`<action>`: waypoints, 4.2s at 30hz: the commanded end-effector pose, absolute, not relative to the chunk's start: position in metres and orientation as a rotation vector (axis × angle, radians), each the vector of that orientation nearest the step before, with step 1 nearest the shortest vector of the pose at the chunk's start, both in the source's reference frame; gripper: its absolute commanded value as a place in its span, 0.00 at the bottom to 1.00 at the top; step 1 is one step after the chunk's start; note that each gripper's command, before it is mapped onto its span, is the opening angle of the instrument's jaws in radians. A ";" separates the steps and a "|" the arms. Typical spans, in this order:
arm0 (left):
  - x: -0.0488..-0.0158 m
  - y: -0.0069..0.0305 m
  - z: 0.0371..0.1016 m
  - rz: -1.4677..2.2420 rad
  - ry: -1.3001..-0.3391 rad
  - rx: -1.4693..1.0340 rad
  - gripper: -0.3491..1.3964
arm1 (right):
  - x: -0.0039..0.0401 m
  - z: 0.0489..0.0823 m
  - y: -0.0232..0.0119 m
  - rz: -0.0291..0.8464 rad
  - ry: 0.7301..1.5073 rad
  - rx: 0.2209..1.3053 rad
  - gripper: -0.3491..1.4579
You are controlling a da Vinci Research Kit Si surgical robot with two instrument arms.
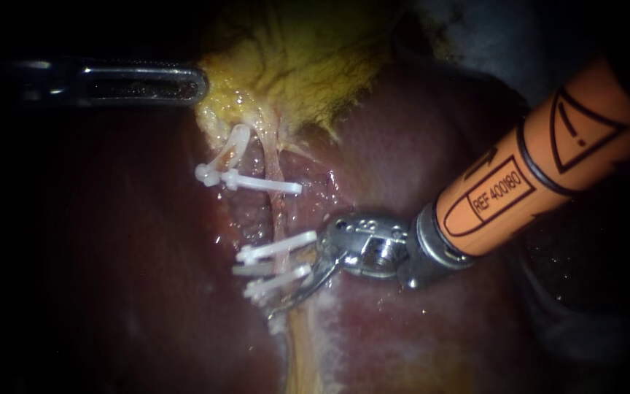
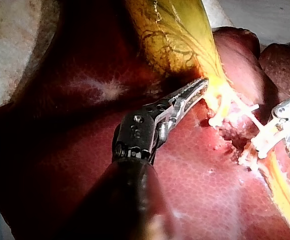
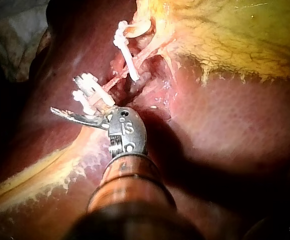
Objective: Go to the cutting position right tube
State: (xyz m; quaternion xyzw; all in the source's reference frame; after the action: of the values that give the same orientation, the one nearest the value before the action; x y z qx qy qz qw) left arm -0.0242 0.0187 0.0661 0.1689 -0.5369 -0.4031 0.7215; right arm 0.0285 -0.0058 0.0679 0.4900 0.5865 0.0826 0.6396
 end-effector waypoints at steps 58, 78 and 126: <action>-0.0244 0.0187 0.0661 -0.891 -1.186 0.373 0.00 | 0.0281 0.0780 -0.0025 0.299 1.104 0.988 0.76; -0.0244 0.0186 0.0660 -0.892 -1.186 0.372 0.00 | 0.0263 0.0779 -0.0035 0.275 1.091 1.100 0.78; -0.0244 0.0186 0.0659 -0.892 -1.186 0.372 0.00 | 0.0271 0.0725 0.0001 0.308 1.287 1.185 0.85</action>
State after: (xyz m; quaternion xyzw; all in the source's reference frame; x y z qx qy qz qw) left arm -0.0244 0.0186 0.0659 0.1684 -0.5368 -0.4037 0.7215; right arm 0.0272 0.0001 0.0724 0.5192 0.5633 0.1334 0.6288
